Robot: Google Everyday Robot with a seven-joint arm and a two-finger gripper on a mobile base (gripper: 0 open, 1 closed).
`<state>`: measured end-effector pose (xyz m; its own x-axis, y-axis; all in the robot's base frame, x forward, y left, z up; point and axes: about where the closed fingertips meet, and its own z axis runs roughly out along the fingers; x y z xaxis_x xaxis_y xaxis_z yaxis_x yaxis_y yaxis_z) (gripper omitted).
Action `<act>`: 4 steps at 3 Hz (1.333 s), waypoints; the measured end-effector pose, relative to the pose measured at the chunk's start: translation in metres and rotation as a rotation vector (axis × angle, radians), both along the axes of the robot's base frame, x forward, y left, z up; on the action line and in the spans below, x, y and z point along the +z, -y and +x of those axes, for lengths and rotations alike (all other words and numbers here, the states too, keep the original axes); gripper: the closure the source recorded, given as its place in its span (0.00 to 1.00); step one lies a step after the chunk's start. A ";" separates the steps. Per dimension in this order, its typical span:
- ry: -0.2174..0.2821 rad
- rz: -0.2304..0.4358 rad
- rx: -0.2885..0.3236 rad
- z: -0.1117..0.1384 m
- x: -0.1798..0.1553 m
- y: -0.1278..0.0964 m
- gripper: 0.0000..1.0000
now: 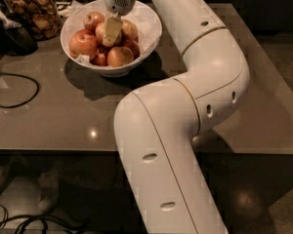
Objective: Pick apple from white bowl
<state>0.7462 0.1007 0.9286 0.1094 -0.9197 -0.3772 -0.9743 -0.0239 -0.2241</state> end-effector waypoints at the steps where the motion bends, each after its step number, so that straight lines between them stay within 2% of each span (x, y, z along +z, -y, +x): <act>1: 0.055 0.019 -0.030 0.001 0.026 0.004 1.00; 2: 0.125 0.017 -0.041 -0.011 0.068 0.004 1.00; 4: 0.217 0.031 -0.016 -0.036 0.127 -0.004 1.00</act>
Offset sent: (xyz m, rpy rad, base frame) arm -0.0559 -0.0123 0.1141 -0.0025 -0.1974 -0.0512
